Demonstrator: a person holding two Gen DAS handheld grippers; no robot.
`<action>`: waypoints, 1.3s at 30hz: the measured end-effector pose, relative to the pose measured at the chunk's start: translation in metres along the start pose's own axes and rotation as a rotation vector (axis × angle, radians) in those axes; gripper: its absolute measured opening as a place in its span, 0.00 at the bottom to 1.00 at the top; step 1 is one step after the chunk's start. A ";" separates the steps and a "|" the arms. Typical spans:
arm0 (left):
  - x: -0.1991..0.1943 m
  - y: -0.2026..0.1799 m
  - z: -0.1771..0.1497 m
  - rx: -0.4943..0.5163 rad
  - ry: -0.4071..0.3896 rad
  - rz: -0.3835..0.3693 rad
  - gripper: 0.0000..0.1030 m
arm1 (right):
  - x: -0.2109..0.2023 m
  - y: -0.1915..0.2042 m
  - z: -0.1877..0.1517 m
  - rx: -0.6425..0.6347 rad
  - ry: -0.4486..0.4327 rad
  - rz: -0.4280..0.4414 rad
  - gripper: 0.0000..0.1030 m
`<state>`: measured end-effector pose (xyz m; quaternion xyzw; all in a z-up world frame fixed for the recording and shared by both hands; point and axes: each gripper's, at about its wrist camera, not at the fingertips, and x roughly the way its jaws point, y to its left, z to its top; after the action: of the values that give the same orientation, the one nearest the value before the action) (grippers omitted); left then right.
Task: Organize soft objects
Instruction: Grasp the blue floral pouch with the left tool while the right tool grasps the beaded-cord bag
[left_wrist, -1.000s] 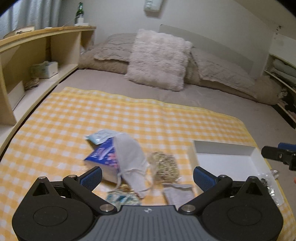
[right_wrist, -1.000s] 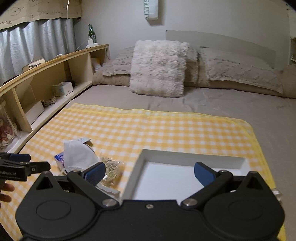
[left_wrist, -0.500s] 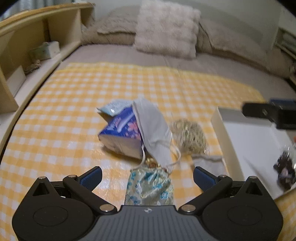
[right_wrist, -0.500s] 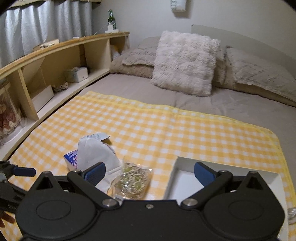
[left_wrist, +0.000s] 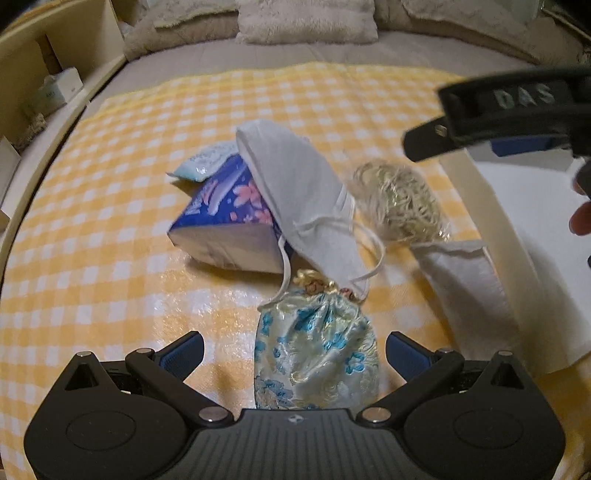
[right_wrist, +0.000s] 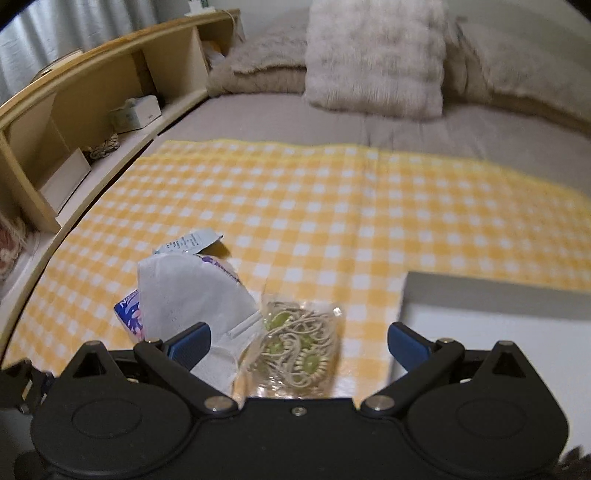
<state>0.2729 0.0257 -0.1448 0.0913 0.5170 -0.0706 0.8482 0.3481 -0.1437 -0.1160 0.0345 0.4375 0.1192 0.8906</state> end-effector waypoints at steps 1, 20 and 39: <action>0.003 0.001 0.000 0.002 0.011 -0.002 1.00 | 0.007 0.001 0.000 0.007 0.009 0.006 0.98; 0.050 -0.002 0.003 0.072 0.153 -0.033 0.81 | 0.094 0.012 0.001 0.043 0.193 -0.028 0.69; 0.014 0.019 -0.001 -0.043 0.100 -0.032 0.44 | 0.079 0.025 -0.004 -0.051 0.187 -0.039 0.49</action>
<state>0.2825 0.0442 -0.1566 0.0681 0.5614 -0.0681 0.8219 0.3867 -0.1006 -0.1750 -0.0081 0.5160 0.1155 0.8487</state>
